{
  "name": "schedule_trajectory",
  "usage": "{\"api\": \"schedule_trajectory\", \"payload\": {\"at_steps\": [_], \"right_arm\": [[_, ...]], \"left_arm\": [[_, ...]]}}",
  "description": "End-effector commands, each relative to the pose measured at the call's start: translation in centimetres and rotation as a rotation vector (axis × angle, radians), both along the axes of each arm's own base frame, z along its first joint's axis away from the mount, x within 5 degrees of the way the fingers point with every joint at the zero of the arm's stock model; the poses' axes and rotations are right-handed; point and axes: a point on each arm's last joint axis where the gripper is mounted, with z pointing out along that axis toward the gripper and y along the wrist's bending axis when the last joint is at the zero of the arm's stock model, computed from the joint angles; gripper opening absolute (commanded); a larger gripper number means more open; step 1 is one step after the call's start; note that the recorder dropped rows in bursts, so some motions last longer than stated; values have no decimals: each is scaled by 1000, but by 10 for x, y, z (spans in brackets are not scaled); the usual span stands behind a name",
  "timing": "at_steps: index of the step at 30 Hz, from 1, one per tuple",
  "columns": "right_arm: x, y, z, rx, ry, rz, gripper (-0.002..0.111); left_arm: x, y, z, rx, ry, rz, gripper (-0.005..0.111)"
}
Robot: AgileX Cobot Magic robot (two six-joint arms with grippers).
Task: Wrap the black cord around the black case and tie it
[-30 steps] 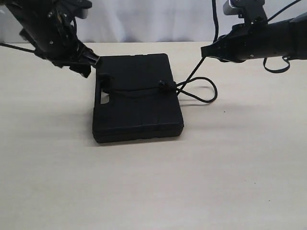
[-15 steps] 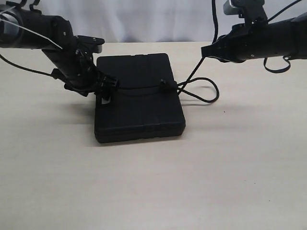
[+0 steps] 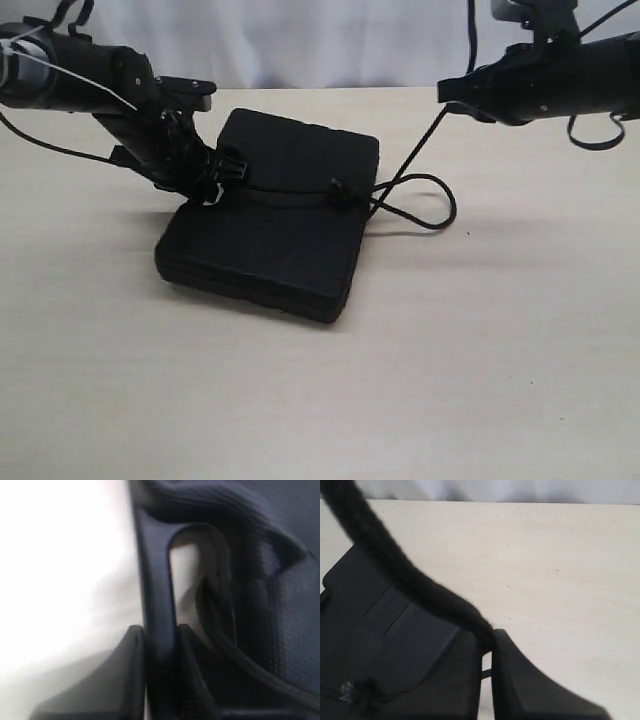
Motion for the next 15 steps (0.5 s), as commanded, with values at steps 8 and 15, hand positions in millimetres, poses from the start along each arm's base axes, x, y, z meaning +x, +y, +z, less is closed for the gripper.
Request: {"api": "schedule_trajectory", "payload": {"at_steps": [8,15], "right_arm": [[-22,-95,-2,74,72,-212,4],[-49,-154,-30,38,133,-445,4]], "left_arm": [[-3,52,39,-19,-15,122,0],[-4,70,38,-37,9,176,0]]}}
